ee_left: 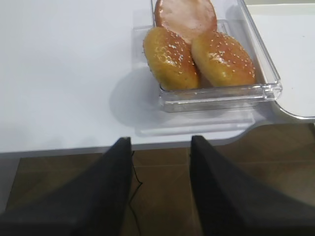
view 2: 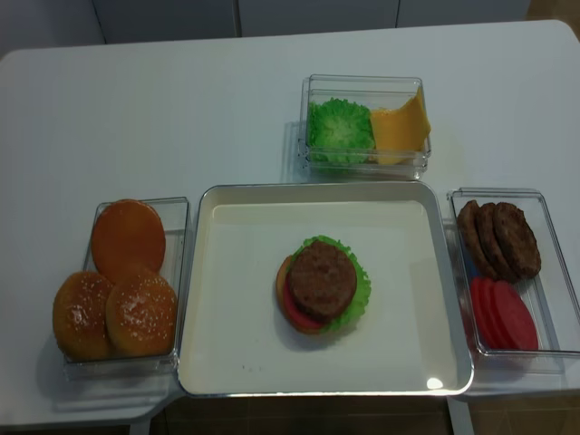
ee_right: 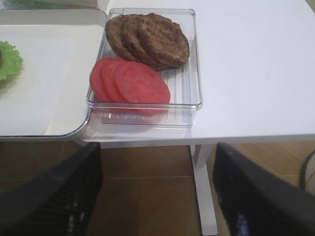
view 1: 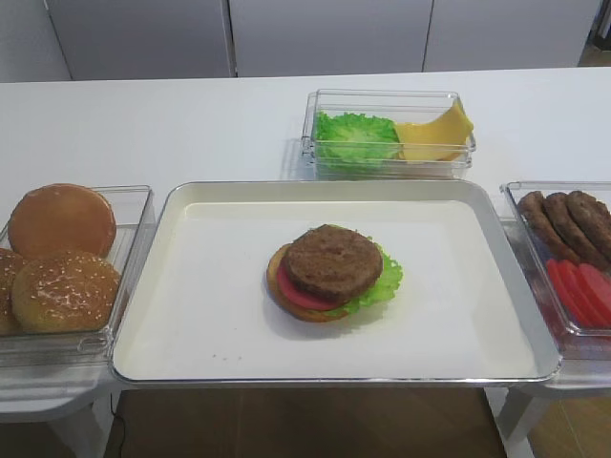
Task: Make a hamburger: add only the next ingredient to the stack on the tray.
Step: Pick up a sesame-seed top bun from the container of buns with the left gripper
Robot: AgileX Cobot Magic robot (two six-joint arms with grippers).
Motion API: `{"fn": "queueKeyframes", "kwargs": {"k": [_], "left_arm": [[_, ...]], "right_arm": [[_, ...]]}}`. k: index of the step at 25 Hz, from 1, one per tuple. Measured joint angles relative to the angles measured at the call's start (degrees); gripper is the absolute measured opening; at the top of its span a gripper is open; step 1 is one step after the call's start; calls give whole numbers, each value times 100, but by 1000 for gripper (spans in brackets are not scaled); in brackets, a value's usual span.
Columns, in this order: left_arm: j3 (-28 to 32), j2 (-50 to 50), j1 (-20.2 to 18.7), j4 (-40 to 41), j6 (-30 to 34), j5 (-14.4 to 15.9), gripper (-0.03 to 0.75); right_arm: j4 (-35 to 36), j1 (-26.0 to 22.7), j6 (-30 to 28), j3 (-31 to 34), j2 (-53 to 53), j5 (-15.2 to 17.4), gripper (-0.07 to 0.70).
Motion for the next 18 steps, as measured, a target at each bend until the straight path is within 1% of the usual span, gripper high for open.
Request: {"fn": "queueKeyframes", "kwargs": {"k": [3,4,5,7,9,10,12,16,18], "left_arm": [[0,0,0,0,0,0,304],[0,0,0,0,0,0,320],[0,0,0,0,0,0,347],[0,0,0,46,-30,0,449],[0,0,0,94,-80,0,533],[0,0,0,122,-90,0,554],[0,0,0,138,-95,-9,562],[-66,0,0,177,-55,-199,530],[-122,14,0,218,-55,-198,521]], "right_arm": [[0,0,0,0,0,0,531],[0,0,0,0,0,0,531],[0,0,0,0,0,0,531],[0,0,0,0,0,0,531],[0,0,0,0,0,0,531],[0,0,0,0,0,0,531],[0,0,0,0,0,0,531],[0,0,0,0,0,0,531],[0,0,0,0,0,0,531]]}}
